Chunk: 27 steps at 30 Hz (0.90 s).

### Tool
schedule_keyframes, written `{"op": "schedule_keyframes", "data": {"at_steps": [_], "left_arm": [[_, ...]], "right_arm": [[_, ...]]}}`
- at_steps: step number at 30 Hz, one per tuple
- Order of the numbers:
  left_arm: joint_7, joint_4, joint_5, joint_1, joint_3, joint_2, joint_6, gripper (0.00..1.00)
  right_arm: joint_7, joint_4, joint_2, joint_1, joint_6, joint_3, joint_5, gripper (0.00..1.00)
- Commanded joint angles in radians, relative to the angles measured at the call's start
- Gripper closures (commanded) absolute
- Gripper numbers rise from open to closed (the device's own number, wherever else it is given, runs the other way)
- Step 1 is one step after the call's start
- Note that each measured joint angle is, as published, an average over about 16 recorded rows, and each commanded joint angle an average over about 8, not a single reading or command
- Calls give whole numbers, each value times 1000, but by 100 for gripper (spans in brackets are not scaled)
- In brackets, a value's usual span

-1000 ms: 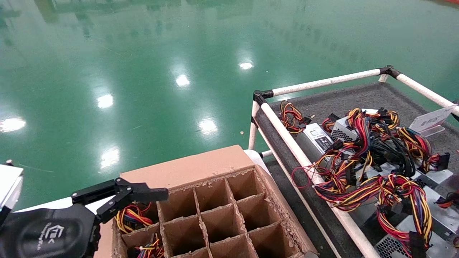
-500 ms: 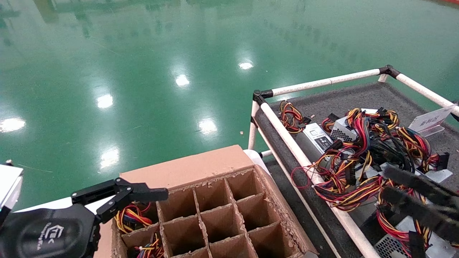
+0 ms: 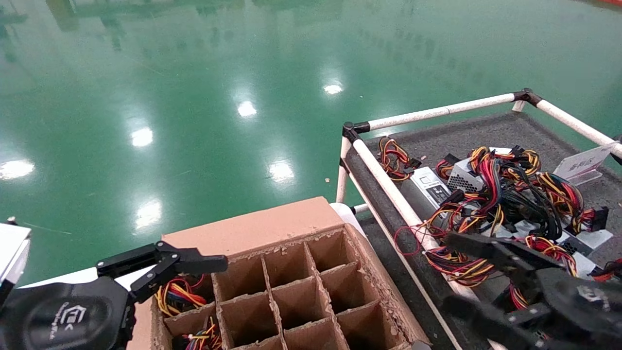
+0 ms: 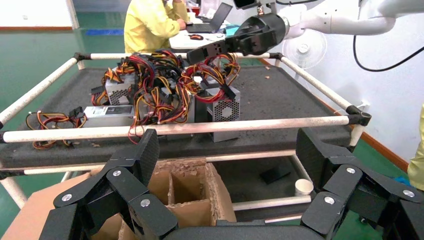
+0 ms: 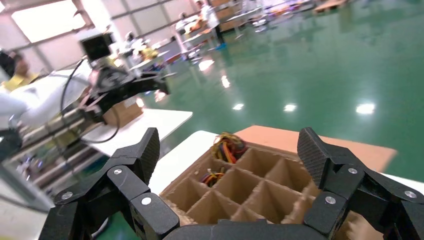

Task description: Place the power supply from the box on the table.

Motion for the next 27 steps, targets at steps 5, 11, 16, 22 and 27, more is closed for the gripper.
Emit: {"op": "schedule_keyframes", "data": {"at_steps": [5, 11, 16, 22, 27], "left_arm": [[0, 0, 0, 0, 0, 0, 0, 0], [0, 0, 0, 0, 0, 0, 0, 0], [0, 0, 0, 0, 0, 0, 0, 0], [0, 0, 0, 0, 0, 0, 0, 0], [0, 0, 0, 0, 0, 0, 0, 0]], "right_arm": [[26, 78, -40, 42, -6, 44, -105, 0], [51, 155, -79, 84, -11, 87, -209, 0], [72, 219, -112, 119, -16, 123, -295, 0], [89, 274, -140, 149, -20, 153, -368, 0], [94, 292, -149, 158, -22, 164, -392, 0]]}}
